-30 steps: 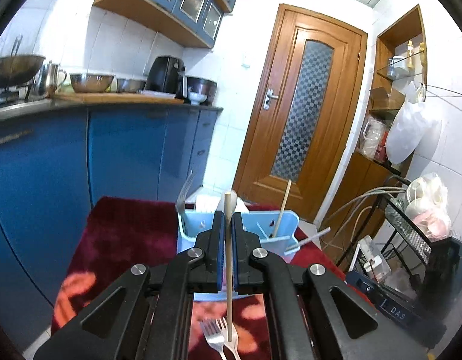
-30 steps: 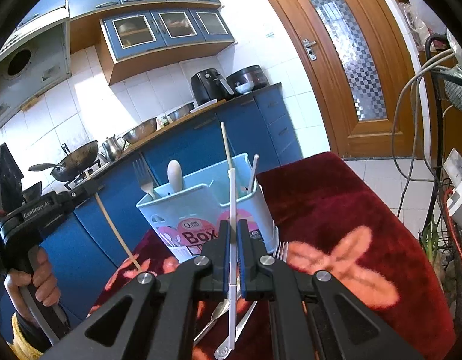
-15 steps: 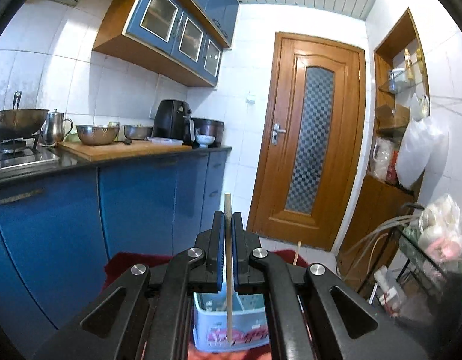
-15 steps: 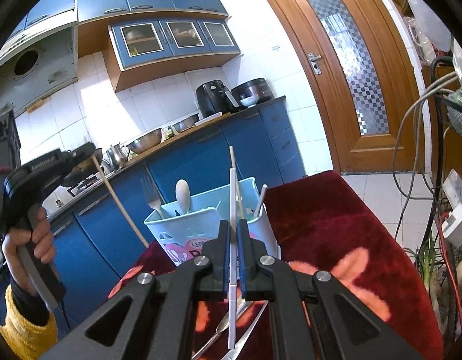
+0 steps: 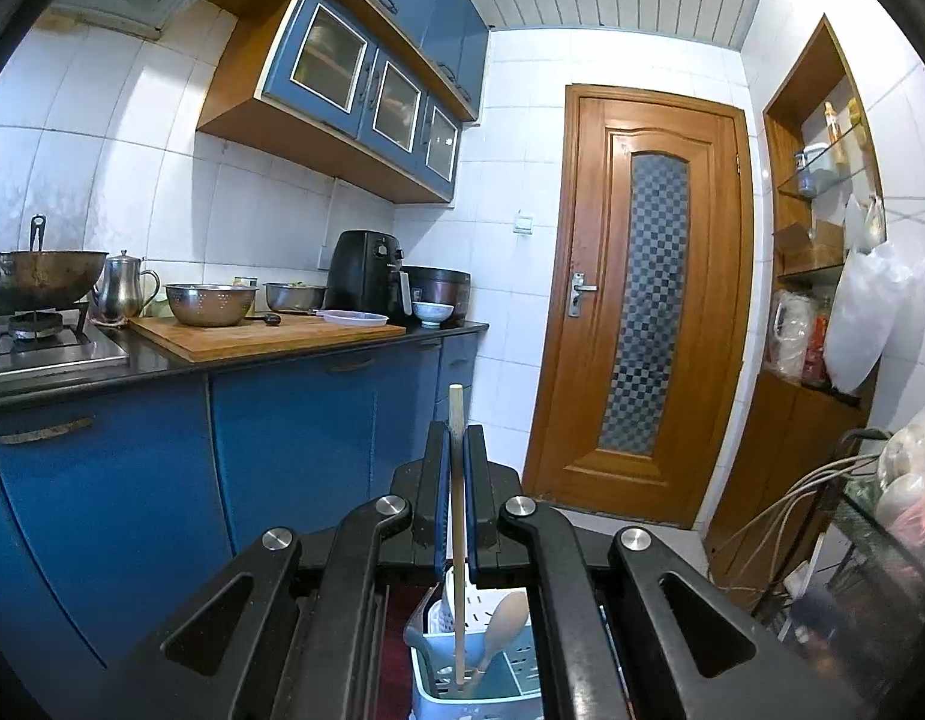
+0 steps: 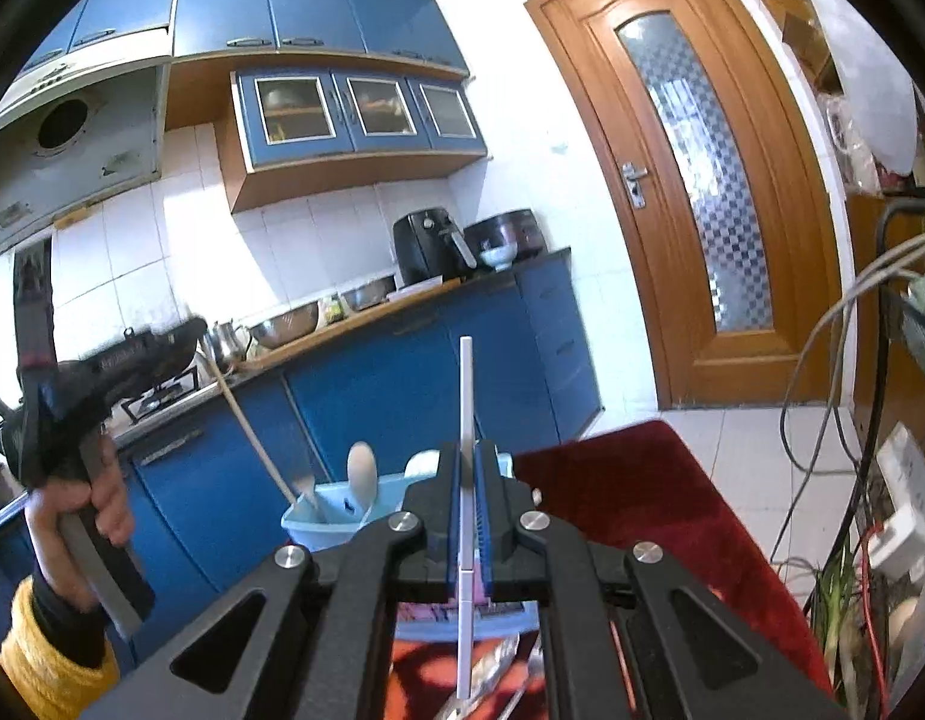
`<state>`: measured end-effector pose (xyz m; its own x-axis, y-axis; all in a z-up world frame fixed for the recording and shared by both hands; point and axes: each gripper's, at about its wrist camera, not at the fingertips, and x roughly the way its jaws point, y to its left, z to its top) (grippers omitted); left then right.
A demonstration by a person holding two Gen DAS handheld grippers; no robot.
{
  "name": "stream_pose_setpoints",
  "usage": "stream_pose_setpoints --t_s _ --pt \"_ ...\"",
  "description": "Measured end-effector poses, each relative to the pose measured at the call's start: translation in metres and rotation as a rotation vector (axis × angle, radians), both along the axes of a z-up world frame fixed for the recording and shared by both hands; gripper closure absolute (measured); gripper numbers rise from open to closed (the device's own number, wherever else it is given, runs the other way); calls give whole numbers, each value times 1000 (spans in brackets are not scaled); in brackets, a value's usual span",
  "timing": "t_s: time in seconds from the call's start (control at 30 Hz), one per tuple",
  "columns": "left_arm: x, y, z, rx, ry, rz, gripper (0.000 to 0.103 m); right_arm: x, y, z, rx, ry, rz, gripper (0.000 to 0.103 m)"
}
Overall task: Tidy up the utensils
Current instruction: 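Lift the chopstick with the left tool while the right tool carries the knife above the holder, then open the left tool to drop the chopstick in while the right tool releases the knife into the holder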
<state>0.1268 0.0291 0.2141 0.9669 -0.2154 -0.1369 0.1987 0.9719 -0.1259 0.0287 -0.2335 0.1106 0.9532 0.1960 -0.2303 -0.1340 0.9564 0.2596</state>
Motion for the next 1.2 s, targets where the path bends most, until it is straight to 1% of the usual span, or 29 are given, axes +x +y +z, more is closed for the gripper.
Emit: stream_pose_setpoints --t_s 0.17,0.27,0.4,0.53,0.63,0.87,1.03,1.2 --pt "9 -9 -17 19 9 -1 101 20 8 14 -23 -68 -49 97" --pt "15 -12 -26 21 22 -6 101 35 13 19 -44 -94 -71 97" --pt "21 -14 -38 28 32 -6 101 55 23 18 -72 -111 -85 97" --pt "26 -14 -47 25 44 -12 101 75 34 12 -128 -118 -96 97" --pt "30 -14 -55 17 59 -21 101 85 39 3 -153 -92 -85 97" --pt "42 -14 -81 6 124 -39 101 97 46 -21 -175 13 -9 97" --pt "46 -16 -96 10 157 -54 101 101 49 -30 -191 61 18 97" --pt "45 -17 -104 17 185 -45 101 105 45 -33 -148 118 56 96"
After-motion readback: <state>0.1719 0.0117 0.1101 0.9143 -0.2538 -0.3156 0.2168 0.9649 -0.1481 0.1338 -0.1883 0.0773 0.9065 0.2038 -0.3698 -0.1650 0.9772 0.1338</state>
